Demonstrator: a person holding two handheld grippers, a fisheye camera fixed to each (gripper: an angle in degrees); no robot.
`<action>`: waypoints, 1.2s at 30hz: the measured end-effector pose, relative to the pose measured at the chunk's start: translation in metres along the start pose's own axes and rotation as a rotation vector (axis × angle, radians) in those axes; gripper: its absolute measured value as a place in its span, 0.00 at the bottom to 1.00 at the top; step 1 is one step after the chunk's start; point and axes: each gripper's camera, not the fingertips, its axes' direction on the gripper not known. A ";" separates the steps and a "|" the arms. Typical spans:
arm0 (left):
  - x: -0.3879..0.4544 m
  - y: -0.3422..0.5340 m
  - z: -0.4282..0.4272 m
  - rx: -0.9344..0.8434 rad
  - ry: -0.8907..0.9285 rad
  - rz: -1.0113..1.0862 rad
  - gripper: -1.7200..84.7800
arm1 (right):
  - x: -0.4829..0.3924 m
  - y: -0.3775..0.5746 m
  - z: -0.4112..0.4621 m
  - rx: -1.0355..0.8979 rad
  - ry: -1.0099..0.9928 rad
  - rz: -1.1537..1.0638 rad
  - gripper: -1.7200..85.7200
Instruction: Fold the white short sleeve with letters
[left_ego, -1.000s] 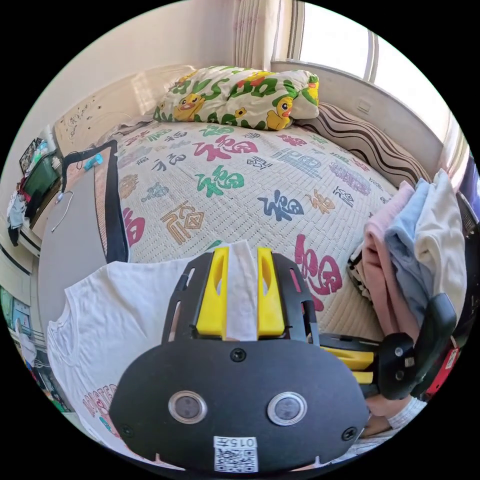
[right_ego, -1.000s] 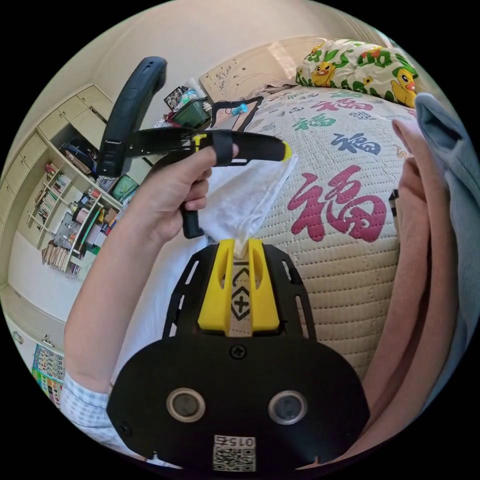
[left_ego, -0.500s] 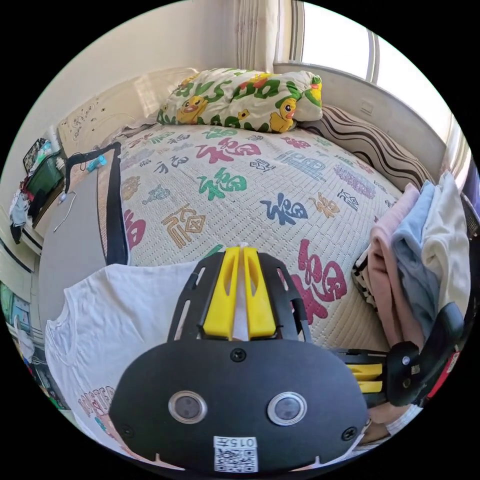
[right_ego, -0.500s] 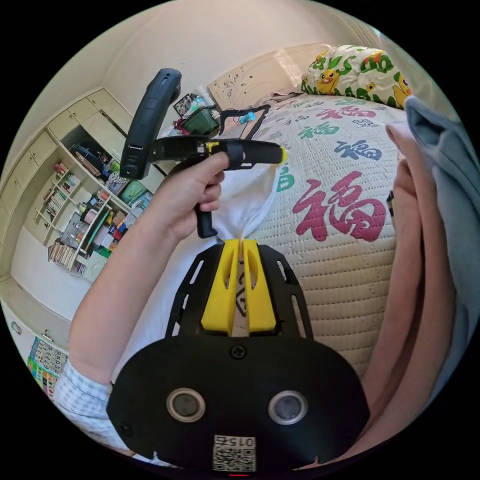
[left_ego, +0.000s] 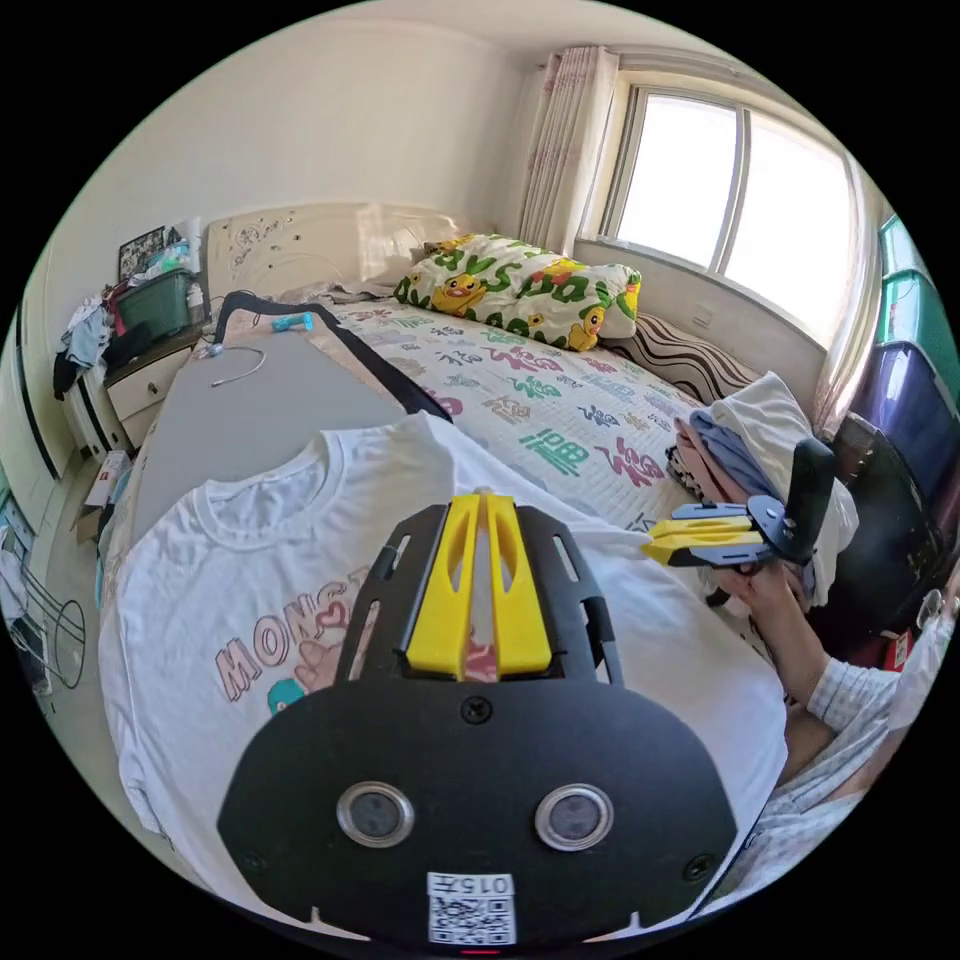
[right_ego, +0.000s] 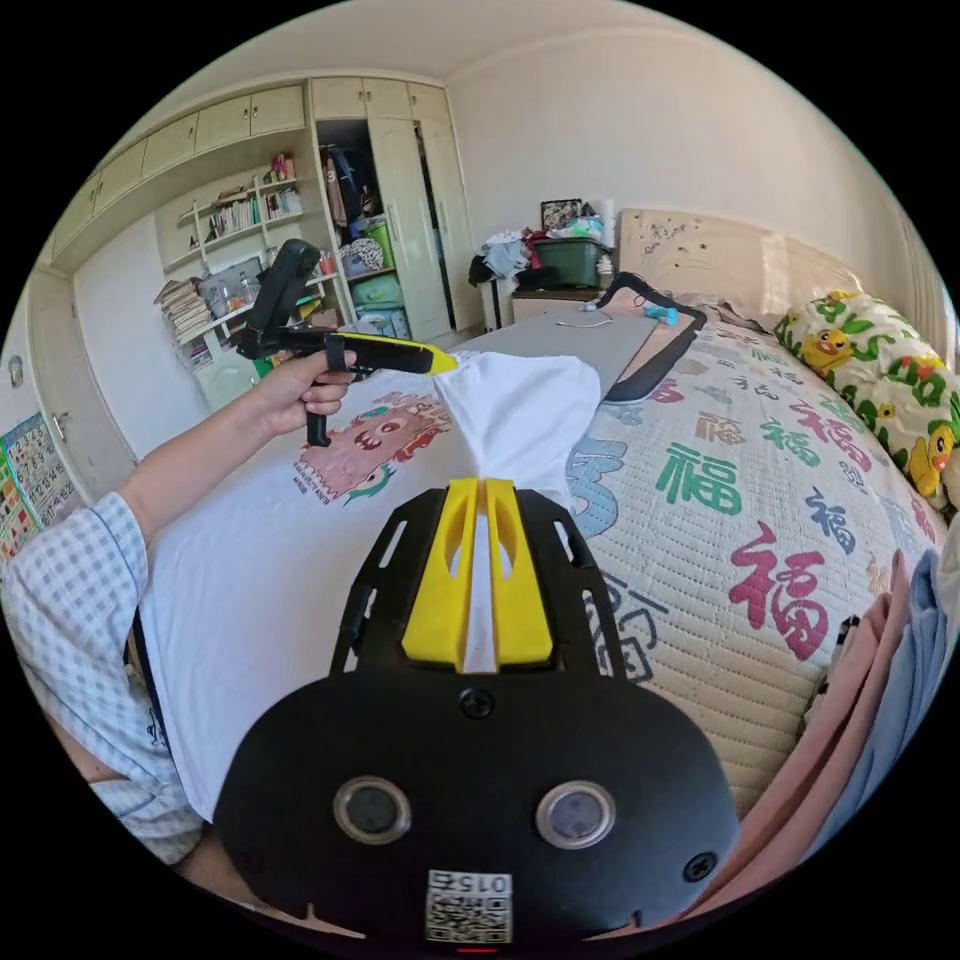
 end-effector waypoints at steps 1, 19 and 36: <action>-0.007 0.014 0.002 -0.033 0.008 0.001 0.02 | -0.002 -0.001 0.003 -0.015 -0.007 -0.008 0.02; -0.098 -0.014 0.061 -0.064 0.083 -0.151 0.12 | 0.046 -0.072 0.049 -0.313 0.144 0.052 0.11; -0.118 -0.040 0.196 -0.158 -0.052 -0.262 0.02 | 0.115 -0.084 0.045 -0.135 -0.122 0.259 0.02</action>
